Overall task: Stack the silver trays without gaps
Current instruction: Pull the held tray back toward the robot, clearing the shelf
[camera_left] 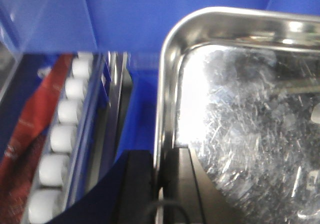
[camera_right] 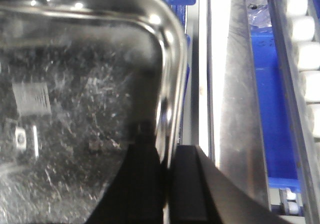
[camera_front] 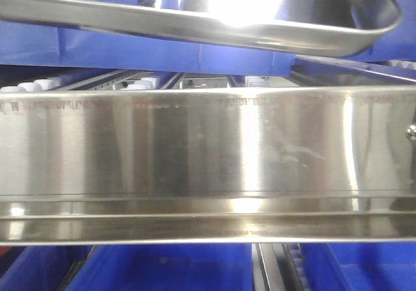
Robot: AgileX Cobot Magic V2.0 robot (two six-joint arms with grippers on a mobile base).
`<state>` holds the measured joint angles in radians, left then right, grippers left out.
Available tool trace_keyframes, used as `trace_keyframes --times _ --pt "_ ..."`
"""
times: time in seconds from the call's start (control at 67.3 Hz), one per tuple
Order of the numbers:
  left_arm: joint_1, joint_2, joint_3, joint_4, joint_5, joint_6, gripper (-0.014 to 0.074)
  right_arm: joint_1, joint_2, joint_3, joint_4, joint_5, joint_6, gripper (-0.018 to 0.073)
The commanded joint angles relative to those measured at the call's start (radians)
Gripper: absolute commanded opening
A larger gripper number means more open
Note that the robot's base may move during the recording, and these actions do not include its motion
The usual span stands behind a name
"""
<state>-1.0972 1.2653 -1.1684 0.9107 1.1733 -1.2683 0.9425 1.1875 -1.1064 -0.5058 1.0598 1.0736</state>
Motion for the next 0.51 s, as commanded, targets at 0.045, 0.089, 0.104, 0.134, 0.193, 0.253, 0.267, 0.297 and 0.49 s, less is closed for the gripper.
trace_keyframes --times 0.045,0.089,0.104,0.134,0.193,0.253,0.267,0.297,0.49 --pt "-0.002 0.007 -0.001 0.063 -0.056 0.001 -0.0016 0.008 -0.003 -0.017 0.003 -0.081 -0.01 -0.0016" --pt "-0.002 0.007 -0.001 0.065 -0.058 0.001 -0.0016 0.008 -0.003 -0.017 0.003 -0.081 -0.01 -0.0016" --pt "-0.002 0.007 -0.001 0.065 -0.058 0.001 -0.0016 0.008 -0.003 -0.017 0.003 -0.081 -0.01 -0.0016" --pt "-0.002 0.007 -0.001 0.065 -0.058 0.001 -0.0016 0.008 -0.003 -0.017 0.003 -0.081 -0.01 -0.0016" --pt "-0.002 0.007 -0.001 0.065 -0.058 0.001 -0.0016 0.008 -0.003 -0.017 0.003 -0.081 -0.01 -0.0016" --pt "-0.002 0.007 -0.001 0.065 -0.06 0.001 -0.0016 0.008 -0.003 -0.017 0.003 -0.081 -0.01 -0.0016" --pt "-0.002 0.007 -0.001 0.065 -0.06 0.001 -0.0016 0.008 -0.003 -0.017 0.003 -0.081 -0.01 -0.0016" --pt "-0.002 0.007 -0.001 0.065 -0.06 0.001 -0.0016 0.008 -0.003 -0.017 0.003 -0.081 -0.01 -0.0016" --pt "-0.002 0.007 -0.001 0.065 -0.064 0.001 -0.0016 0.008 -0.003 -0.017 0.003 -0.081 -0.01 -0.0016"
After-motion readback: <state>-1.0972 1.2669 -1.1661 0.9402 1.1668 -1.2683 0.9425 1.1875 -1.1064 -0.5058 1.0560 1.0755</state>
